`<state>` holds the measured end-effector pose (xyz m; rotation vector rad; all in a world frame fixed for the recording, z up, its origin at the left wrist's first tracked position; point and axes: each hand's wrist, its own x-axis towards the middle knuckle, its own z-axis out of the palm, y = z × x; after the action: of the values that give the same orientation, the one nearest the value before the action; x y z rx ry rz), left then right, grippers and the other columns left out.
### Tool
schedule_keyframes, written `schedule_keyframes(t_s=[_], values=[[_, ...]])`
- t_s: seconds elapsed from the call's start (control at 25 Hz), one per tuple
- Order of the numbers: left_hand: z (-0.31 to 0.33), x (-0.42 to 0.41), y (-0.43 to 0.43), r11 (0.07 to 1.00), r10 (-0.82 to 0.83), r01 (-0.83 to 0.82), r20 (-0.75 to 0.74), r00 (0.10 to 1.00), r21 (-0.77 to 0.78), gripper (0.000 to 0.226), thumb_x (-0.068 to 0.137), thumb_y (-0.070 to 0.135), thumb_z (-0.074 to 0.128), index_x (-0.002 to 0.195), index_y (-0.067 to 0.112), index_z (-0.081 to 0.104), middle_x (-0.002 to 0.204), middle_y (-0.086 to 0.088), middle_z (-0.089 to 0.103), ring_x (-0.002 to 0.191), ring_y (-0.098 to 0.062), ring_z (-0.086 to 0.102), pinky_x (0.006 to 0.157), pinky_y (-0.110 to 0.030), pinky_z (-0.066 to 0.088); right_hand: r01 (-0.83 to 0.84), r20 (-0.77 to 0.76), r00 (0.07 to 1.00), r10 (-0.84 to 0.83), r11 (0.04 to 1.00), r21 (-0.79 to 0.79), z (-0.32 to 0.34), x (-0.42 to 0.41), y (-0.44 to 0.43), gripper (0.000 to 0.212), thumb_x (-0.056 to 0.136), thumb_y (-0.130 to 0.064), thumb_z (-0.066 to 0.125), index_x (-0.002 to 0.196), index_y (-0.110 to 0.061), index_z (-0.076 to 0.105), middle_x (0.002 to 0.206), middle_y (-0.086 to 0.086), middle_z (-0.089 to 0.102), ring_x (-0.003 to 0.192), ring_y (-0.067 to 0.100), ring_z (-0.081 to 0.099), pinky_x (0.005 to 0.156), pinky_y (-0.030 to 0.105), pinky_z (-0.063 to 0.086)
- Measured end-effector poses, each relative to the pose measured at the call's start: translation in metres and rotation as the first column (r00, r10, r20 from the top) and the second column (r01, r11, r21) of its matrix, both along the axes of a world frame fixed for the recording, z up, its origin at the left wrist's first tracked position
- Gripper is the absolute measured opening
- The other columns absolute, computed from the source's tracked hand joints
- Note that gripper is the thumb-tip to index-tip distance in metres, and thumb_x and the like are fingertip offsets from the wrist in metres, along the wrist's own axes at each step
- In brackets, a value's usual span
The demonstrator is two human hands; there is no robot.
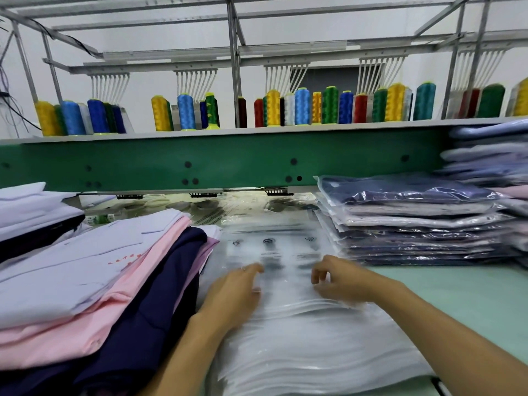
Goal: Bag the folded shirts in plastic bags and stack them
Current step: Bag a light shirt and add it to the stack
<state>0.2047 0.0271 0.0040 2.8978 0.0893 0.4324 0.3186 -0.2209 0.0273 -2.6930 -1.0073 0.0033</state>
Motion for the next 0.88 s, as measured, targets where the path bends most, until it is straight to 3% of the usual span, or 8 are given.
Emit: schedule_keyframes(t_s=[0.12,0.24,0.4,0.48,0.56,0.68,0.8,0.88], values=[[-0.015,0.010,-0.001,0.998,-0.062,0.064,-0.220,0.974,0.002,0.048,0.101,0.051,0.035,0.148,0.040,0.034,0.154,0.010,0.038,0.145,-0.022,0.030,0.117,-0.046,0.024,-0.020,-0.043,0.999,0.020,1.000,-0.002,-0.005,-0.001,0.003,0.044,0.075,-0.078,0.056,0.088,-0.036,0.060,0.098,-0.009,0.058,0.086,0.013,0.060,0.079,0.038,0.053],[-0.012,0.007,-0.009,1.000,-0.016,0.011,-0.284,0.959,-0.017,0.062,0.098,0.064,0.029,0.154,0.039,0.024,0.165,0.011,0.015,0.153,-0.022,0.008,0.122,-0.052,0.004,-0.006,-0.046,0.999,0.006,1.000,-0.020,-0.009,-0.002,0.007,0.050,0.086,-0.081,0.041,0.087,-0.033,0.056,0.101,-0.008,0.050,0.088,0.013,0.055,0.083,0.037,0.048],[0.023,-0.010,-0.022,1.000,0.008,-0.001,-0.271,0.962,0.027,0.069,0.093,0.055,0.048,0.147,0.015,0.035,0.148,-0.010,0.046,0.137,-0.035,0.039,0.111,-0.052,0.030,0.175,0.170,0.974,-0.149,0.973,-0.153,0.000,-0.012,0.024,0.022,0.097,-0.040,0.042,0.089,-0.026,0.058,0.102,-0.004,0.060,0.094,0.022,0.060,0.076,0.036,0.048],[0.055,-0.018,-0.021,0.996,0.030,-0.019,-0.137,0.990,0.085,0.055,0.091,0.033,0.056,0.139,0.012,0.040,0.134,-0.012,0.056,0.122,-0.037,0.052,0.092,-0.045,0.044,0.220,0.237,0.948,-0.211,0.975,-0.012,0.017,-0.027,0.048,0.018,0.093,-0.032,0.049,0.102,-0.029,0.063,0.106,-0.006,0.066,0.097,0.021,0.061,0.075,0.034,0.049],[0.091,-0.028,-0.011,0.983,0.077,-0.075,-0.010,0.997,0.170,0.039,0.088,0.019,0.055,0.124,0.012,0.045,0.122,-0.011,0.060,0.113,-0.037,0.056,0.076,-0.041,0.044,0.160,0.155,0.967,-0.202,0.956,0.245,0.040,-0.048,0.083,0.019,0.090,-0.027,0.053,0.105,-0.031,0.064,0.102,-0.011,0.068,0.096,0.017,0.063,0.079,0.035,0.053],[0.138,-0.049,0.023,0.937,0.241,-0.242,0.034,0.970,0.254,0.034,0.089,0.023,0.055,0.121,0.014,0.048,0.122,-0.010,0.061,0.114,-0.034,0.057,0.080,-0.039,0.041,0.026,0.062,0.996,-0.062,0.888,0.459,0.072,-0.084,0.139,0.021,0.086,-0.019,0.057,0.102,-0.030,0.067,0.093,-0.010,0.069,0.090,0.016,0.064,0.081,0.037,0.055],[0.164,-0.076,0.068,0.906,0.378,-0.349,-0.084,0.922,0.240,0.033,0.087,0.024,0.057,0.116,0.009,0.056,0.112,-0.010,0.063,0.106,-0.032,0.062,0.081,-0.037,0.050,-0.084,-0.015,0.993,0.116,0.794,0.602,0.098,-0.115,0.189,0.023,0.082,-0.008,0.058,0.095,-0.024,0.068,0.085,-0.003,0.071,0.083,0.018,0.067,0.077,0.033,0.055],[0.169,-0.092,0.092,0.890,0.426,-0.356,-0.241,0.872,0.285,0.021,0.085,0.029,0.062,0.094,0.010,0.059,0.099,-0.007,0.065,0.090,-0.028,0.061,0.074,-0.033,0.054,-0.078,-0.123,0.968,0.220,0.725,0.684,0.109,-0.131,0.218,0.024,0.081,-0.003,0.057,0.094,-0.018,0.068,0.083,0.004,0.072,0.076,0.019,0.069,0.074,0.034,0.056]])
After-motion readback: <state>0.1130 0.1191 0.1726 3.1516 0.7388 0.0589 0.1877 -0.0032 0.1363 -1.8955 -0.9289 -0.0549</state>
